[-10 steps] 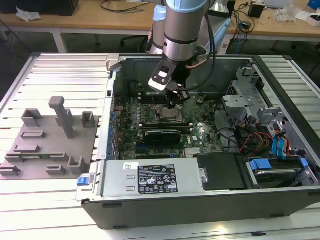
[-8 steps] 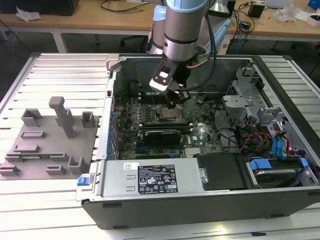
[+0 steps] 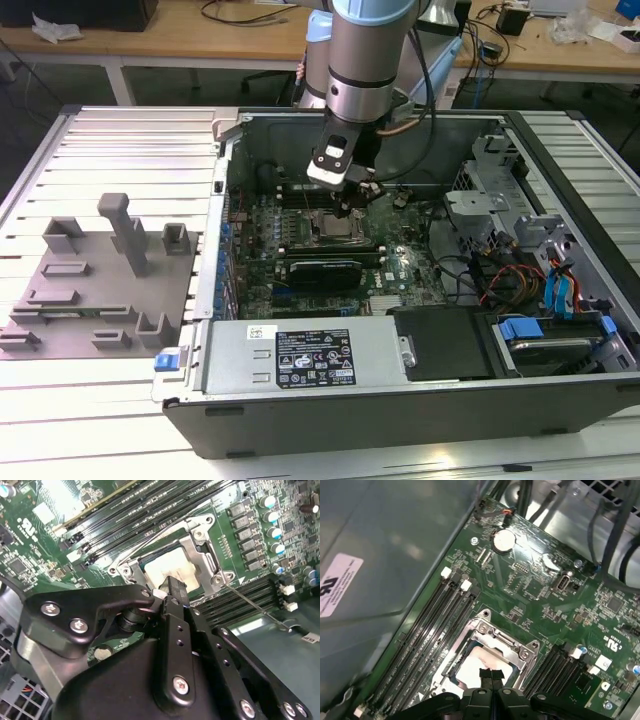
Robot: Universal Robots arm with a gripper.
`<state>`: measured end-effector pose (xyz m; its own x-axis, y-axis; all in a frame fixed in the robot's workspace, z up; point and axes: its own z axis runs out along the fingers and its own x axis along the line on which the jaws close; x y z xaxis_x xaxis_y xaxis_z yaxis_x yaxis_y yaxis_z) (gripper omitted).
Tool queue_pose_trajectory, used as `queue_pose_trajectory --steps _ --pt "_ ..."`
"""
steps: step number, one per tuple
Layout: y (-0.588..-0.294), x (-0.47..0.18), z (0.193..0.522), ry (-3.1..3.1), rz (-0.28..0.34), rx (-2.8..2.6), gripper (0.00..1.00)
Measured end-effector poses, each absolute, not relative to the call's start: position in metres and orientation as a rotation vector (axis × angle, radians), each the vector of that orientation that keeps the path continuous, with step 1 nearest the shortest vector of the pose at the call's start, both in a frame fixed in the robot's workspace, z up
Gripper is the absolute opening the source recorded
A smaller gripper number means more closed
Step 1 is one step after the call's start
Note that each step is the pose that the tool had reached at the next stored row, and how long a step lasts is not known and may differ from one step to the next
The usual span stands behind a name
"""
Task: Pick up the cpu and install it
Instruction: 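Close the cpu cover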
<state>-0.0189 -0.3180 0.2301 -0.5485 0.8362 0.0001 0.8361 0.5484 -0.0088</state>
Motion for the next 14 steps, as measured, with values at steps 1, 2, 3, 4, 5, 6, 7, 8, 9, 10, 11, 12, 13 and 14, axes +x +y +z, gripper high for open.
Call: queue_pose_trajectory --steps 1,2,3,4,5,6,7,8,9,10,11,12,13,14 --pt "-0.318 -0.0189 0.2301 -2.775 0.012 -1.463 0.11" --pt "-0.318 -0.0189 0.2301 -2.782 0.012 -1.451 0.11" --pt "-0.318 -0.0189 0.2301 -2.789 0.012 -1.437 0.11" --pt "-0.318 -0.0189 0.2301 -2.8 0.012 -1.416 0.11" --pt "-0.318 -0.0189 0.2301 -2.807 0.012 -1.402 0.11" --pt "-0.318 -0.0189 0.2301 -2.819 0.012 -1.377 0.11" --pt "-0.318 -0.0189 0.2301 -2.826 0.012 -1.363 0.11" --pt "-0.318 -0.0189 0.2301 -2.833 0.012 -1.349 0.11" --pt "-0.318 -0.0189 0.2301 -2.84 0.012 -1.335 0.11" --pt "-0.318 -0.0189 0.2301 -2.847 0.012 -1.319 0.11" --pt "-0.318 -0.0189 0.2301 -2.856 0.013 -1.299 0.11" --pt "-0.318 -0.0189 0.2301 -2.862 0.013 -1.286 0.11" --pt "-0.318 -0.0189 0.2301 -2.873 0.013 -1.262 0.11" --pt "-0.318 -0.0189 0.2301 -2.884 0.013 -1.237 0.11"
